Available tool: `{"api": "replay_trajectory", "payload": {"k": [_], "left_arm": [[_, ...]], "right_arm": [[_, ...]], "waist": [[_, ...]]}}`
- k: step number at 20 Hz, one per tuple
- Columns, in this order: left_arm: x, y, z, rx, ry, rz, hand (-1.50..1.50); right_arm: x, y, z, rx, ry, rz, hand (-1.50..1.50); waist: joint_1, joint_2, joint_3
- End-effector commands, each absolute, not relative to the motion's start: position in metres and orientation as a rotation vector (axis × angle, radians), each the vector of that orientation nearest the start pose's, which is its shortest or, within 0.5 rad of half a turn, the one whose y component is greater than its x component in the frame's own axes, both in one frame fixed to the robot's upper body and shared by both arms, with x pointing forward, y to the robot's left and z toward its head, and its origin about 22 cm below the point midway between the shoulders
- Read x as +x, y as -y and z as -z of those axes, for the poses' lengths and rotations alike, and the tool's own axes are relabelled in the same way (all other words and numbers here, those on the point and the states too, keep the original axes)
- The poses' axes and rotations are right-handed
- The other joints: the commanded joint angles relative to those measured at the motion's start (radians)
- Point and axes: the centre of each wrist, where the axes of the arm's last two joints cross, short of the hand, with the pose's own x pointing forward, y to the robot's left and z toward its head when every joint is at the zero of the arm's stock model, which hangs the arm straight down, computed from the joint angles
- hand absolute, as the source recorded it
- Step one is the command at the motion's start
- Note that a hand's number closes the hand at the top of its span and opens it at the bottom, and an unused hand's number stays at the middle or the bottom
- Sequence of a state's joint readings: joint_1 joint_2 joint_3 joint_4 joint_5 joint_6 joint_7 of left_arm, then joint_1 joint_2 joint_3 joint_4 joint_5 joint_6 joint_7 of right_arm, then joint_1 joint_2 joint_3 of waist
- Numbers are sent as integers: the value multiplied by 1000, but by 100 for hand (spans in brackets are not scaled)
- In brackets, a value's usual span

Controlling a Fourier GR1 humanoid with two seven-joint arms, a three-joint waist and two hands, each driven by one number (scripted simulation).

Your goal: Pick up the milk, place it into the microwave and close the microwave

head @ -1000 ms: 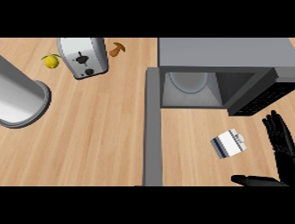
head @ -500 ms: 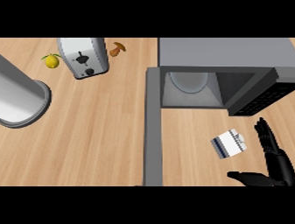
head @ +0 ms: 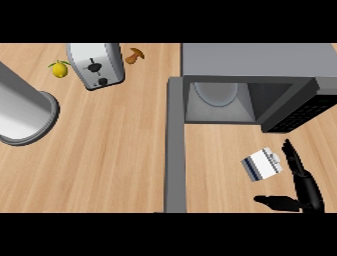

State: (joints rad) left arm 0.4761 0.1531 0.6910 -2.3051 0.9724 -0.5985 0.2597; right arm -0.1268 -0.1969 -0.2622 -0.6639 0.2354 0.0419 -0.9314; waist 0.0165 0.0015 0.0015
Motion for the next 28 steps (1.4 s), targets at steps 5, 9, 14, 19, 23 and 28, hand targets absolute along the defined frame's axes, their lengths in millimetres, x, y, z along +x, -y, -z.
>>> {"api": "replay_trajectory", "payload": {"k": [5, 9, 14, 19, 23, 28], "left_arm": [[68, -382, -147, -245, 1958, 17, -150], [62, -386, -148, -250, 1950, 17, -150], [62, -387, -151, -266, 1946, 6, -150], [59, -374, -154, -279, 1935, 16, -150], [68, -378, -160, -264, 1961, 3, -150], [55, -377, -152, -280, 1947, 5, -150]], "right_arm": [[228, 318, 163, -200, 1714, -223, -150], [208, 326, 173, -137, 1741, -145, -150], [206, 322, 176, -67, 1720, -104, 150], [220, 318, 170, -21, 1739, -191, 150], [240, 304, 163, -37, 1815, -169, 150], [259, 286, 155, 48, 1843, -134, 150]], "waist": [[8, 4, 2], [11, 5, 2], [12, 7, 3], [16, 8, 3], [9, 9, 3], [13, 3, 1]]}}
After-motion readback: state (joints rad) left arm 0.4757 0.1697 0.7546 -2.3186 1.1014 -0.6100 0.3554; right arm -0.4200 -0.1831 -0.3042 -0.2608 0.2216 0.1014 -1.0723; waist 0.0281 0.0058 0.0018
